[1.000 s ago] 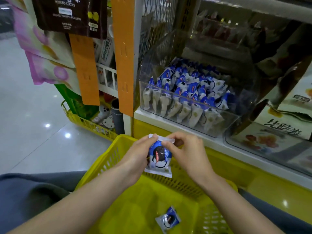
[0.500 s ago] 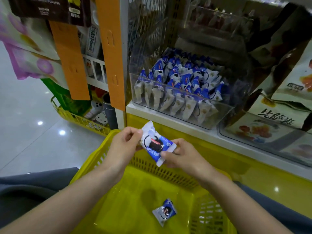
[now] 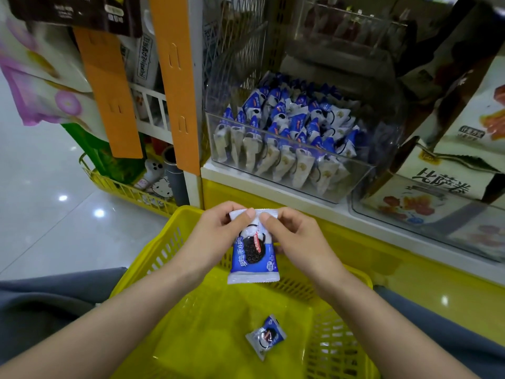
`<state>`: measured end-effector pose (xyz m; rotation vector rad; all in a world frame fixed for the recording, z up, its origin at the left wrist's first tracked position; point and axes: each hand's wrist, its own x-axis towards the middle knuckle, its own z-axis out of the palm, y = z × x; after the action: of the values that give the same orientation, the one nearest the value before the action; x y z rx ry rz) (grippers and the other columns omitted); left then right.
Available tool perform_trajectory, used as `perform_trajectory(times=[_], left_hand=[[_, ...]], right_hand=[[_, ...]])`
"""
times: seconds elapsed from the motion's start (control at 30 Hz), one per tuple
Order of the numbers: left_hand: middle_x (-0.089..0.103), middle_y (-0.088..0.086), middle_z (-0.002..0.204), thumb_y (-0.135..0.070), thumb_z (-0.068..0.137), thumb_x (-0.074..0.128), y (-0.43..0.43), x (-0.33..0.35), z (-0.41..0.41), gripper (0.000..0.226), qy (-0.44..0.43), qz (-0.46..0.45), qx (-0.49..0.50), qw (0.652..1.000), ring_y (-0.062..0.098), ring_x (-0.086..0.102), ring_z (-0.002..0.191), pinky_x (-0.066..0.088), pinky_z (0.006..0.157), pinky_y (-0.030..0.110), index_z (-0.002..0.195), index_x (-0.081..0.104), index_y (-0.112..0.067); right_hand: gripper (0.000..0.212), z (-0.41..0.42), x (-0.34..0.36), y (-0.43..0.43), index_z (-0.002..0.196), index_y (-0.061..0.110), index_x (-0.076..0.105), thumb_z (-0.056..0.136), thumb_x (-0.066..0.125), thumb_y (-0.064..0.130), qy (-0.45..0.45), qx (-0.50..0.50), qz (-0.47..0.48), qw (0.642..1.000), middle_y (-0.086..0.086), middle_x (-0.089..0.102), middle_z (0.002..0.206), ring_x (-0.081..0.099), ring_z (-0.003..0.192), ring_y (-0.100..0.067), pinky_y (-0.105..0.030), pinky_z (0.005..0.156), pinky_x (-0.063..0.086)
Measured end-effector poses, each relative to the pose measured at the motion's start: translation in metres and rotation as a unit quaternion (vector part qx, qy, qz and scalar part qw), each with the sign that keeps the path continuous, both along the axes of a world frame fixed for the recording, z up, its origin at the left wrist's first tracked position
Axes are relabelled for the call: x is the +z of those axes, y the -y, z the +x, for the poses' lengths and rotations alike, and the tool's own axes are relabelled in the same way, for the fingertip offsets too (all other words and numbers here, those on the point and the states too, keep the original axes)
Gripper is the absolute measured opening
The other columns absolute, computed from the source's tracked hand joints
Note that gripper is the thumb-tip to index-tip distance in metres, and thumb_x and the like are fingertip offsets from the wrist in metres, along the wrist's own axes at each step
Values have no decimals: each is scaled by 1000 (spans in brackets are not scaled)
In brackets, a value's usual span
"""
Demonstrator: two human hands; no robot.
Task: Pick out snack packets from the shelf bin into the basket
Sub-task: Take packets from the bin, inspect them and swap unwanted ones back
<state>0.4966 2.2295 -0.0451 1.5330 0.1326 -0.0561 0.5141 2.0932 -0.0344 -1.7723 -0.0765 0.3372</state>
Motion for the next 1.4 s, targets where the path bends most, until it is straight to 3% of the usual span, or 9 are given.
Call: perform_trajectory(times=[0.1, 0.23, 0.4, 0.6, 0.77, 0.93, 1.13, 1.23, 1.4], left_hand=[[59, 4, 65, -15, 89, 56, -2, 2, 0, 17, 3, 6, -7, 1000, 5, 54, 56, 45, 52, 16, 74, 56, -8], [60, -1, 61, -15, 89, 56, -5, 1, 2, 19, -3, 15, -18, 1000, 5, 57, 57, 45, 52, 14, 71, 54, -10], [62, -6, 65, -16, 89, 56, -4, 1, 5, 16, -27, -1, -42, 999, 3, 58, 61, 46, 55, 14, 73, 54, -15], [57, 3, 88, -24, 90, 56, -15, -10, 9, 14, -36, 176, 53, 982, 21, 56, 73, 47, 74, 39, 79, 48, -22], [74, 1, 82, -55, 93, 25, -15, 0, 10, 56, -211, -35, -75, 974, 16, 69, 70, 50, 65, 28, 91, 67, -18], [73, 2, 80, -24, 93, 49, -14, 6, 7, 24, -109, -134, -15, 985, 12, 67, 73, 53, 63, 22, 87, 69, -12], [72, 6, 99, -21, 93, 50, -11, 9, 3, 21, -72, -69, -17, 995, 18, 65, 91, 47, 89, 35, 104, 67, -15], [71, 6, 98, -16, 91, 54, -6, 10, 2, 23, -37, -33, -10, 999, 15, 65, 86, 51, 76, 24, 112, 61, -12], [57, -5, 107, -17, 80, 69, -3, 7, -2, 38, 73, 174, 28, 982, 8, 56, 96, 44, 76, 13, 112, 51, -21]], right_hand=[[12, -2, 1, 1, 77, 22, 60, 88, 59, 19, 46, 10, -32, 998, -1, 66, 82, 59, 74, -9, -24, 65, 47], [15, -5, 5, 1, 75, 33, 58, 83, 66, 22, 211, 5, -149, 966, 8, 61, 84, 55, 77, 1, -6, 60, 40], [7, -5, 6, 4, 77, 30, 62, 82, 66, 29, 256, -2, -205, 945, 11, 61, 80, 55, 76, 0, -9, 60, 41], [6, -4, 11, 9, 83, 23, 59, 87, 61, 20, 255, -81, -146, 952, 8, 54, 89, 54, 83, 0, -9, 65, 43], [1, -10, 13, 7, 86, 18, 62, 86, 62, 17, 301, 0, -167, 939, 7, 52, 96, 52, 92, 0, -14, 78, 46], [8, -20, 7, 4, 94, 22, 64, 87, 61, 24, 369, 121, -292, 874, 7, 50, 110, 46, 104, -2, -19, 77, 43], [25, -15, 6, -4, 115, 24, 48, 91, 53, 25, 73, -31, -59, 995, 5, 57, 117, 58, 96, -4, -23, 81, 52], [18, -13, 10, -4, 109, 15, 60, 93, 51, 18, -76, -8, 79, 994, -4, 70, 104, 67, 85, -9, -21, 69, 55], [24, -13, 9, -2, 111, 3, 59, 91, 55, 16, -108, -48, 137, 983, -13, 69, 106, 66, 98, -25, -32, 80, 57]])
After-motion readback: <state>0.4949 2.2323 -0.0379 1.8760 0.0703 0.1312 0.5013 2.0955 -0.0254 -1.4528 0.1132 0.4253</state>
